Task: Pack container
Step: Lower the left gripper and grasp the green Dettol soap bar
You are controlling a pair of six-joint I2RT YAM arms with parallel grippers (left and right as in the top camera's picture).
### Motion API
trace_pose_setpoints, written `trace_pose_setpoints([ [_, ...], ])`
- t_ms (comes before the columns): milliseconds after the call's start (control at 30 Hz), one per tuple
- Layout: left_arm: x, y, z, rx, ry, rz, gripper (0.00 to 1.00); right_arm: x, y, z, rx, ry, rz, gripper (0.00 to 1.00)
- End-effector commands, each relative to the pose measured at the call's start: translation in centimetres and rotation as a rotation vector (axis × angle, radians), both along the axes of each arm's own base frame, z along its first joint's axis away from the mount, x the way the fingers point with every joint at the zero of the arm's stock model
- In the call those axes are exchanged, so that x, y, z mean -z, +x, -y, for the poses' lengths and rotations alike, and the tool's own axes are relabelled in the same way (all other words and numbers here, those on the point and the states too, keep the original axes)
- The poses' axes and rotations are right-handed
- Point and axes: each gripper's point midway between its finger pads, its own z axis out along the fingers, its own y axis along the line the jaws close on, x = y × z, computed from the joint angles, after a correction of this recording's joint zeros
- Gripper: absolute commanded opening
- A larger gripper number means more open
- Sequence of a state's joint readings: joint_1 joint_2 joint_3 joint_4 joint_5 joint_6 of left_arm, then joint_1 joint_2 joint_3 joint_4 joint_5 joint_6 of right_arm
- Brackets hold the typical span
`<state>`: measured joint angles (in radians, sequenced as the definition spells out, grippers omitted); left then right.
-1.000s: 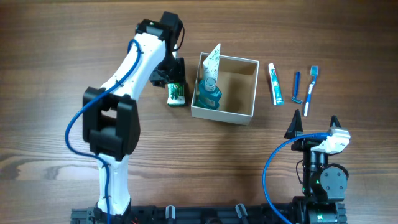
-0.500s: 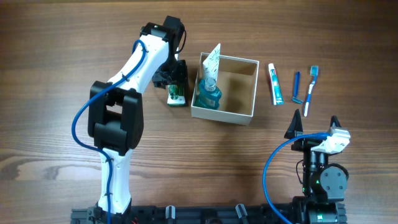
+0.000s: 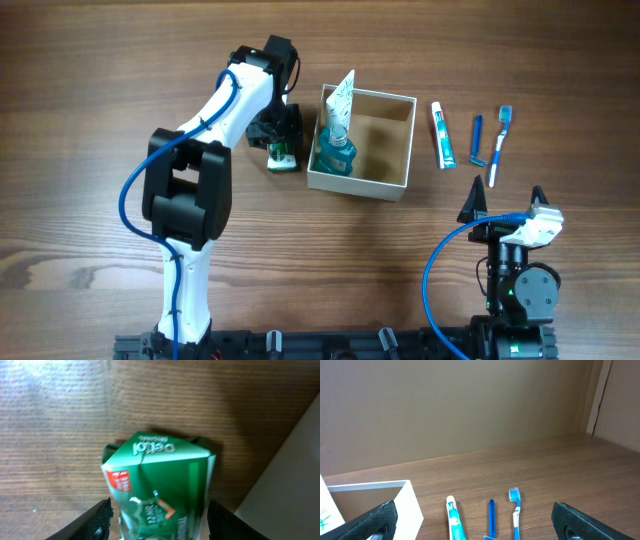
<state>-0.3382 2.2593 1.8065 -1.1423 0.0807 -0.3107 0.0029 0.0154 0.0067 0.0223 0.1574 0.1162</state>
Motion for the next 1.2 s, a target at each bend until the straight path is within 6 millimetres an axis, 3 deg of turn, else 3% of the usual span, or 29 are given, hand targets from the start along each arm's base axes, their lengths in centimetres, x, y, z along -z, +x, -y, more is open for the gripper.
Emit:
trace_pose_setpoints([
  [0,0.7,-0.4,1.4,0.045,0.001,0.0,0.62,-0.2,-0.1,0.0,-0.003,0.018,0.013,1.0],
  [333,1.2,-0.7,1.8,0.001,0.076,0.016,0.63,-0.2,-0.1,0.0,-0.003,0.018,0.013,1.0],
  [633,3.5,-2.2,0.4,-0.024,0.116,-0.087,0.57,-0.2,-0.1,0.0,-0.003,0.017,0.013,1.0],
  [767,3.6,-2.0,0.5,-0.025,0.113,-0.08,0.43,-0.2,-0.1,0.0,-0.003,0.017,0.013,1.0],
  [967,3.5,-1.9,0.1,-0.035,0.113,-0.081,0.07,-0.2,-0.1,0.0,-0.003,0.017,0.013,1.0],
  [1167,2.6,-1.0,-3.0,-0.117,0.112,-0.089,0.04,-0.2,-0.1,0.0,-0.003,0.017,0.013,1.0],
])
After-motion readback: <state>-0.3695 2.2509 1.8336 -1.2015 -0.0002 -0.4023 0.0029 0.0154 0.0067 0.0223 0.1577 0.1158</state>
